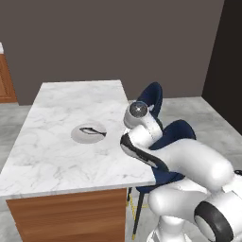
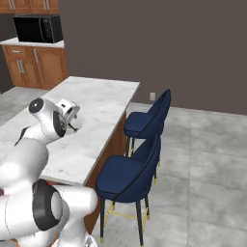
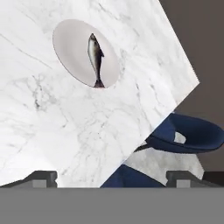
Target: Take the fish from the fridge and place it on the digital scale on the counter by the fridge. Wait a few seconds for a reading, then move it to the plate on the dining counter.
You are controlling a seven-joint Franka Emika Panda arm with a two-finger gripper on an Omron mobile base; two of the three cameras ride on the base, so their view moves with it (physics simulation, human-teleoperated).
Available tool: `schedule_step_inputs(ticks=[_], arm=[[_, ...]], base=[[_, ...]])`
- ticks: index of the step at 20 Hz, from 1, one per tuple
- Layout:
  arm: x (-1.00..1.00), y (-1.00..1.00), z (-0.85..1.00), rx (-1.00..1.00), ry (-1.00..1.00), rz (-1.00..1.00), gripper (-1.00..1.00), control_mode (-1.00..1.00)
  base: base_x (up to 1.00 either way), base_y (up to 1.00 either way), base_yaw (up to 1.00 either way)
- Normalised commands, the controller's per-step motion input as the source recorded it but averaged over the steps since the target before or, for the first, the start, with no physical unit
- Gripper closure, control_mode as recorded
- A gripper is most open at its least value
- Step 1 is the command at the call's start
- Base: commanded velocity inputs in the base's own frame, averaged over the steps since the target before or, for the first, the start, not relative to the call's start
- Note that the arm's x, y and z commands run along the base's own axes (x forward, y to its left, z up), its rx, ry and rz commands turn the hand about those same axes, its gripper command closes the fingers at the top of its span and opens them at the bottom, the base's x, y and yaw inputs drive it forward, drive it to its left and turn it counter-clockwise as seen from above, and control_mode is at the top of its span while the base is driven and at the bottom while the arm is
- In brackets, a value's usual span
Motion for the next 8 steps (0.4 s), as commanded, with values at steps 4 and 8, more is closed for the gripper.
schedule_step_inputs(ticks=[4,8], arm=[[-1.0,-0.78,0.9,0.06,-0.06,0.0,-1.0,-1.0],[-1.0,-0.75,0.82,0.12,0.0,0.0,-1.0,-1.0]], base=[[0.0,0.0,0.0],[0.0,0.0,0.0]])
